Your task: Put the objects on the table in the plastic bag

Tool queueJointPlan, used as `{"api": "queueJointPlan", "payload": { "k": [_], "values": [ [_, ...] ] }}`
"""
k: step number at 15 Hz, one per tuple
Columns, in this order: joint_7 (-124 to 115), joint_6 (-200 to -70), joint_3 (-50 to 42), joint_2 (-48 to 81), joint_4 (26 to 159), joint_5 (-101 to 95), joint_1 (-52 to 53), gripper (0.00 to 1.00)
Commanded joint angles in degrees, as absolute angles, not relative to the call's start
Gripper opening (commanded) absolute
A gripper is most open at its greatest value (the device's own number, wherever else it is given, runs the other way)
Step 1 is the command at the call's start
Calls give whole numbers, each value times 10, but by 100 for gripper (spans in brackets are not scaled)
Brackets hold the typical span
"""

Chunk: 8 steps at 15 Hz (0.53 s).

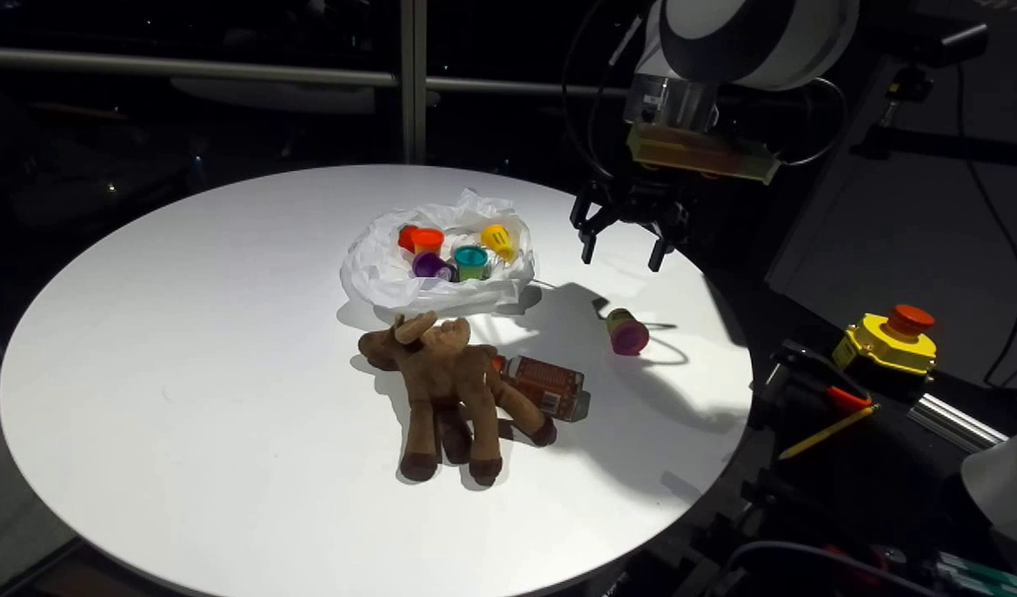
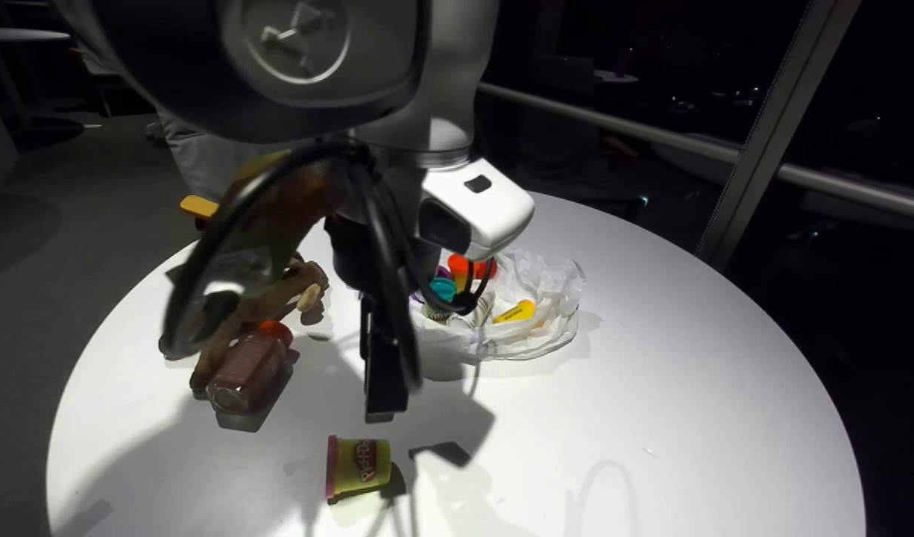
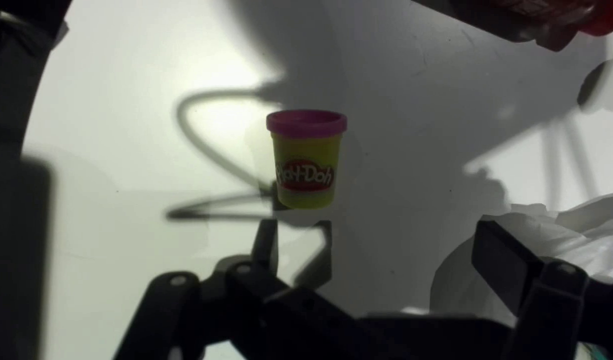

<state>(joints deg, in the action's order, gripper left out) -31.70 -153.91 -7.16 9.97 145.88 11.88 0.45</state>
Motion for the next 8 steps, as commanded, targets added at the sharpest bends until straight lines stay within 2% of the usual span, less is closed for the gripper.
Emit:
{"api": "queueJointPlan", "payload": {
  "k": [1, 8],
  "values": [
    [-294, -1603, -49, 77, 1515, 150, 1, 100],
    [-289, -1645, -46, 107, 1548, 144, 1, 100]
  ]
}}
